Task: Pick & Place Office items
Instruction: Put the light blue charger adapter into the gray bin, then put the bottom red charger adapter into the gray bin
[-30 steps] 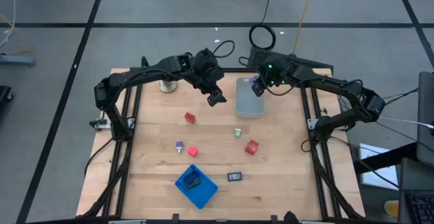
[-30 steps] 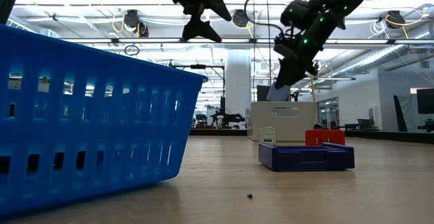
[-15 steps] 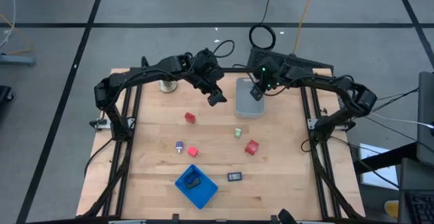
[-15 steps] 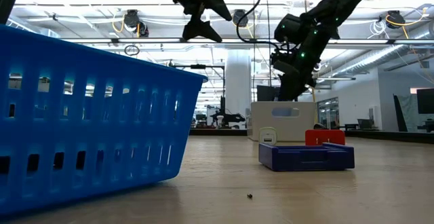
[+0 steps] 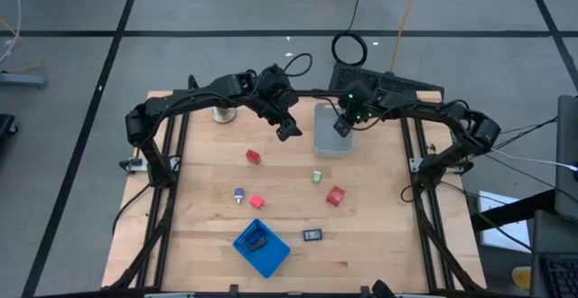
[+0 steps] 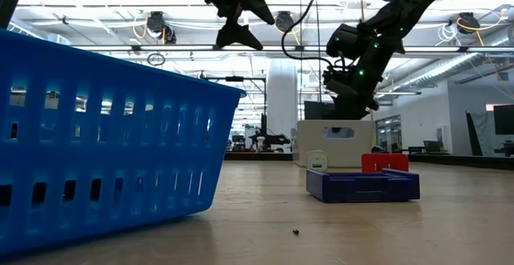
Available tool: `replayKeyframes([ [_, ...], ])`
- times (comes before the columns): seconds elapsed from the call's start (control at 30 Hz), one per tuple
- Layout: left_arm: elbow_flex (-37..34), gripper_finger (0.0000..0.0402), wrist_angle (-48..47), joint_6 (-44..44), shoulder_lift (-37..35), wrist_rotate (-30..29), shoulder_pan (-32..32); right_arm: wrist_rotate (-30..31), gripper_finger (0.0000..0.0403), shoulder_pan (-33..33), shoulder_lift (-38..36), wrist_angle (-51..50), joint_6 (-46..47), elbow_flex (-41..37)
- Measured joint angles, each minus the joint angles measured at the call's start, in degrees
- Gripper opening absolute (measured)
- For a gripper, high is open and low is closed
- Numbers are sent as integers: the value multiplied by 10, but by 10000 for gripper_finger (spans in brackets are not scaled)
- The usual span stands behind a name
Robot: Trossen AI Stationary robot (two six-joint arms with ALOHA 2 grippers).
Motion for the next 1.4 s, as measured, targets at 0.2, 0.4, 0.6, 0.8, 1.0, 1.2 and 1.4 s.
replayKeyframes([
  [0.2,0,296,0,0,0,0,0,0,222,0,0,0,15,-11],
  [0.4,0,296,0,-8,0,0,0,0,235,0,-14,15,33,-11],
  [0.6,0,296,0,-12,0,0,0,0,237,0,-60,31,46,-11],
  [0.8,0,296,0,-12,0,0,0,-2,237,0,-120,31,49,-11],
  [1.0,0,296,0,-10,0,0,0,-71,237,0,-175,32,59,-11],
  [1.2,0,296,0,-9,0,0,-2,-157,238,18,-216,31,58,-11],
  [1.4,0,296,0,-9,0,0,-11,-167,238,68,-239,29,25,-11],
])
